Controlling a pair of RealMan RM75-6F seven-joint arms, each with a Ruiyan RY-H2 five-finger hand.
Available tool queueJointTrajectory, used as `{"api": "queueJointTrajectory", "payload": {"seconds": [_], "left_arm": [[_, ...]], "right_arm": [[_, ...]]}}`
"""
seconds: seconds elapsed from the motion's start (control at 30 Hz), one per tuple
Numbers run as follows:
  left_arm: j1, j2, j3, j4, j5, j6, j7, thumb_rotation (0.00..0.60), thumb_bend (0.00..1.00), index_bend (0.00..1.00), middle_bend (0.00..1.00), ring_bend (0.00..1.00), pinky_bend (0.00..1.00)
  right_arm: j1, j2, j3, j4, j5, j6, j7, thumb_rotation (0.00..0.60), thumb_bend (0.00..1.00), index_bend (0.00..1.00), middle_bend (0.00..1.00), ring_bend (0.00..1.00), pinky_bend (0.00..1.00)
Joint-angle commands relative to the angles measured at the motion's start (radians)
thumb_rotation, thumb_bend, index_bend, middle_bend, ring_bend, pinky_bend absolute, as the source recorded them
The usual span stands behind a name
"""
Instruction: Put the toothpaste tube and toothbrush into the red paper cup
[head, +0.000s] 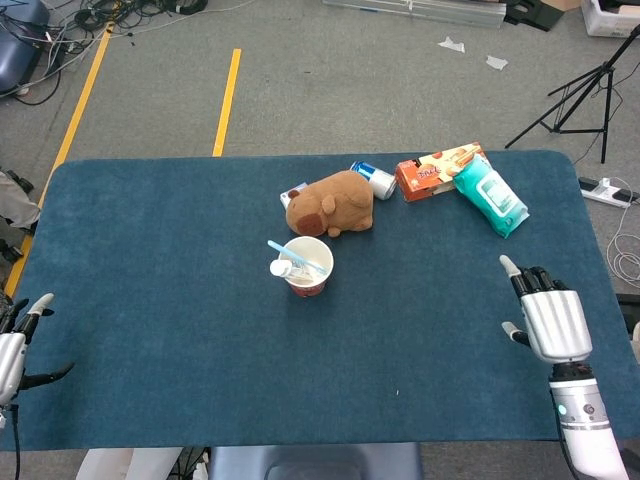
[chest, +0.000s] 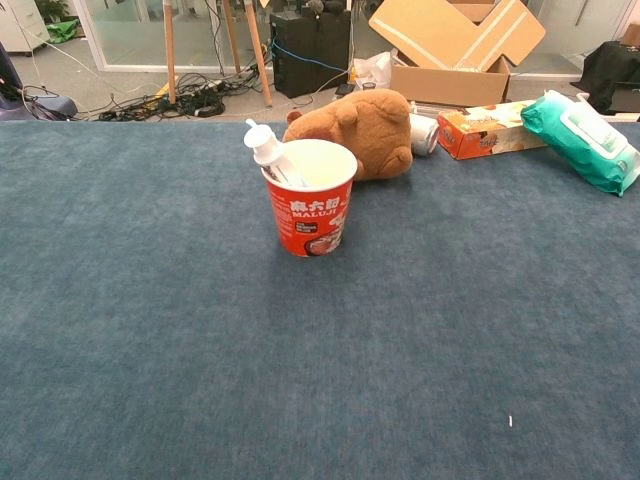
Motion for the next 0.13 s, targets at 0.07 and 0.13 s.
{"api": "queueJointTrajectory", "payload": {"seconds": [0.07, 0.13], "left_arm": [[-0.001, -0.006, 0.001, 0.003, -0.007, -0.007, 0.011, 0.6, 0.0, 0.08, 0.27, 0.09, 0.13], [-0.003, -0.011, 0.003, 0.006, -0.007, -0.011, 0.019, 0.6, 0.0, 0.08, 0.27, 0.09, 0.14]], "right_arm": [[-0.059, 0.019, 0.005, 0.036, -0.034, 0.014, 0.094, 0.6, 0.0, 0.15, 0.33, 0.27, 0.54], [-0.073, 0.024, 0.012, 0.048, -0.039, 0.005, 0.126, 0.6, 0.0, 0.15, 0.33, 0.27, 0.54]]}}
